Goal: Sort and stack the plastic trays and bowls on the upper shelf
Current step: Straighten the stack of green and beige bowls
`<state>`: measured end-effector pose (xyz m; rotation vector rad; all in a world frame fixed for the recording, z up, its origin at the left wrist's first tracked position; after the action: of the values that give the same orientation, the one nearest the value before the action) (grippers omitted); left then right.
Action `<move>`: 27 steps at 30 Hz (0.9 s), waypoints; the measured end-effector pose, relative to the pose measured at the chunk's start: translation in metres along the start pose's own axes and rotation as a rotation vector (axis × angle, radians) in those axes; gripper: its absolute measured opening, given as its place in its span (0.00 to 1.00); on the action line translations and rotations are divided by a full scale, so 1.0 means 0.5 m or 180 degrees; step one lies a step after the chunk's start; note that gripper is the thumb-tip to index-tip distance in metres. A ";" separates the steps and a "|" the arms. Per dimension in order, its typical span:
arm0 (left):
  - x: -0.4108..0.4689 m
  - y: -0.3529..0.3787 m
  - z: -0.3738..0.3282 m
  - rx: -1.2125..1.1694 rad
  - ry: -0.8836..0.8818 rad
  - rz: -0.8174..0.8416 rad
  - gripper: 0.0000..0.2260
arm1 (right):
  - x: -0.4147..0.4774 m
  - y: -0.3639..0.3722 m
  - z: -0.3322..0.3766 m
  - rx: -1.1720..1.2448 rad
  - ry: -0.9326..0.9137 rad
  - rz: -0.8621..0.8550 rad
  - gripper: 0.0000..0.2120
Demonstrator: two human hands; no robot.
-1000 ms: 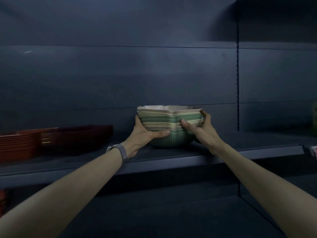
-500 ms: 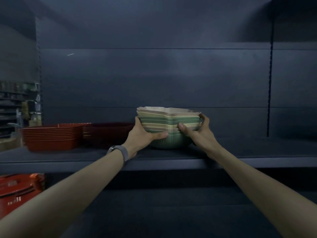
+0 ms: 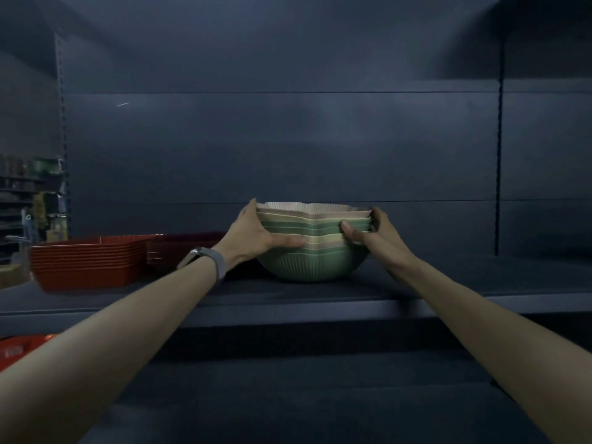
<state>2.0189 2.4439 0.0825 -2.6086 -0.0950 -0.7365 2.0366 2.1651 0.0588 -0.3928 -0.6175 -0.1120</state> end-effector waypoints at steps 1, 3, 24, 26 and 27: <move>0.000 0.001 0.002 0.0016 0.0050 -0.0029 0.68 | 0.002 -0.003 0.000 0.0006 -0.0052 0.0010 0.47; -0.007 0.001 0.002 0.0047 0.0115 -0.0073 0.49 | 0.007 -0.008 0.003 0.0002 -0.0146 0.0041 0.37; -0.015 0.020 0.003 -0.0105 -0.0045 -0.0184 0.75 | 0.006 -0.011 0.008 -0.0442 -0.0086 -0.0092 0.51; -0.018 0.024 0.001 -0.0168 -0.0041 -0.0207 0.75 | 0.004 -0.008 0.012 -0.0308 -0.0051 -0.0029 0.55; -0.022 0.026 0.000 -0.0229 -0.0026 -0.0225 0.74 | 0.001 -0.006 0.015 -0.0264 -0.0008 0.0024 0.60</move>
<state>2.0118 2.4325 0.0721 -2.6886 -0.1670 -0.7673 2.0323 2.1655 0.0656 -0.4755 -0.6153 -0.1302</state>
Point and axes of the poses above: each hand's wrist, its own x-axis towards the middle knuckle, its own y-axis out of the palm, z = x × y, the point moved 2 cm from there along x, towards the middle knuckle, and after that the axes turned 11 degrees about -x, right-handed, at the moved point
